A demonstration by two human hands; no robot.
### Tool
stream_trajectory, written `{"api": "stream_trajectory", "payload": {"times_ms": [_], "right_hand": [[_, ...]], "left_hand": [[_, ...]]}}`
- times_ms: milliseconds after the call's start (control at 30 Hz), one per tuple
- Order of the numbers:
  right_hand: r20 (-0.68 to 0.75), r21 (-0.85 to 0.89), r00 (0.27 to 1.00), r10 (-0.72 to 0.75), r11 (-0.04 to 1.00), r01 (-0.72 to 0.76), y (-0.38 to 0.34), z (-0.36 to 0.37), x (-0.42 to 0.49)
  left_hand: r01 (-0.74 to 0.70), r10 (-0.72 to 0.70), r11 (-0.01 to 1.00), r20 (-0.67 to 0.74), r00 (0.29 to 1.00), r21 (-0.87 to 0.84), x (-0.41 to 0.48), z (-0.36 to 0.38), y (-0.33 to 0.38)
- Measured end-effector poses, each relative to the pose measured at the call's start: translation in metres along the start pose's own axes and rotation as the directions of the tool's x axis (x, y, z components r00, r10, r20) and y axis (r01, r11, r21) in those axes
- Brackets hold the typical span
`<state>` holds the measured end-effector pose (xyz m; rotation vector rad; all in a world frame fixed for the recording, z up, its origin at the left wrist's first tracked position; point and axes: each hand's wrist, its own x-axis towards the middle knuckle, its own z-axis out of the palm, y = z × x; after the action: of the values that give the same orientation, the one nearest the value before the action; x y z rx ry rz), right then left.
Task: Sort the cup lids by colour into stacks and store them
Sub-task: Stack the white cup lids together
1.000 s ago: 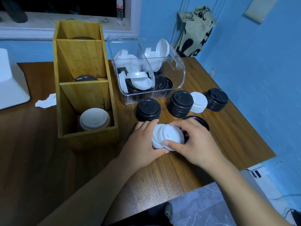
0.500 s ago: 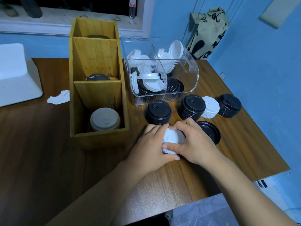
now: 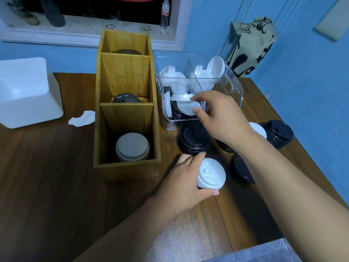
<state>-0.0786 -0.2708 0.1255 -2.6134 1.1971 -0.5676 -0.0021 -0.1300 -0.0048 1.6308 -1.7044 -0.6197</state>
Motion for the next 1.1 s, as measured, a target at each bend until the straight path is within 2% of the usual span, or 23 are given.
{"api": "stream_trajectory", "payload": {"times_ms": [67, 133, 200, 267, 333, 433, 600, 733, 800, 933, 1100], "right_hand": [[0.04, -0.12, 0.998, -0.056, 0.991, 0.061, -0.006, 0.009, 0.03], [0.115, -0.322, 0.991, -0.061, 0.942, 0.096, -0.011, 0.018, 0.054], [0.204, -0.544, 0.979, 0.008, 0.832, 0.106, -0.015, 0.024, 0.07], [0.232, -0.626, 0.971, 0.053, 0.772, 0.107, -0.015, 0.025, 0.078], [0.217, -0.601, 0.976, 0.03, 0.792, 0.109, -0.011, 0.024, 0.08], [0.157, -0.438, 0.988, 0.002, 0.896, 0.068, -0.007, 0.013, 0.072], [-0.085, -0.141, 0.995, -0.056, 0.989, 0.044, 0.002, -0.018, 0.01], [-0.157, -0.016, 0.986, 0.053, 0.998, -0.056, 0.016, -0.032, -0.088], [-0.135, -0.035, 0.985, 0.106, 0.993, -0.112, 0.025, -0.03, -0.135], [-0.13, -0.171, 0.985, 0.109, 0.976, -0.131, 0.043, -0.021, -0.204], [-0.082, -0.282, 0.981, 0.176, 0.94, -0.192, 0.053, -0.001, -0.241]], "left_hand": [[-0.002, 0.002, 1.0, -0.001, 1.0, -0.005, 0.0, -0.001, 0.001], [0.001, -0.001, 1.0, 0.001, 1.0, -0.007, 0.0, -0.002, 0.002], [0.004, -0.004, 1.0, 0.004, 1.0, -0.011, 0.0, -0.003, 0.003], [0.004, -0.004, 1.0, 0.008, 1.0, -0.014, 0.0, -0.004, 0.003], [0.007, -0.007, 1.0, 0.019, 1.0, -0.016, 0.001, -0.004, 0.002], [0.017, -0.017, 1.0, 0.027, 0.999, -0.008, 0.002, -0.004, 0.002], [0.028, -0.028, 1.0, 0.041, 0.999, -0.003, 0.002, -0.008, 0.003], [0.047, -0.048, 0.999, 0.053, 0.997, 0.023, 0.002, -0.007, 0.003], [0.064, -0.066, 0.997, 0.064, 0.996, 0.035, 0.002, -0.007, 0.004], [0.082, -0.085, 0.996, 0.071, 0.994, 0.045, 0.003, -0.007, 0.005], [0.13, -0.133, 0.991, 0.086, 0.987, 0.039, 0.003, -0.008, 0.01]]}}
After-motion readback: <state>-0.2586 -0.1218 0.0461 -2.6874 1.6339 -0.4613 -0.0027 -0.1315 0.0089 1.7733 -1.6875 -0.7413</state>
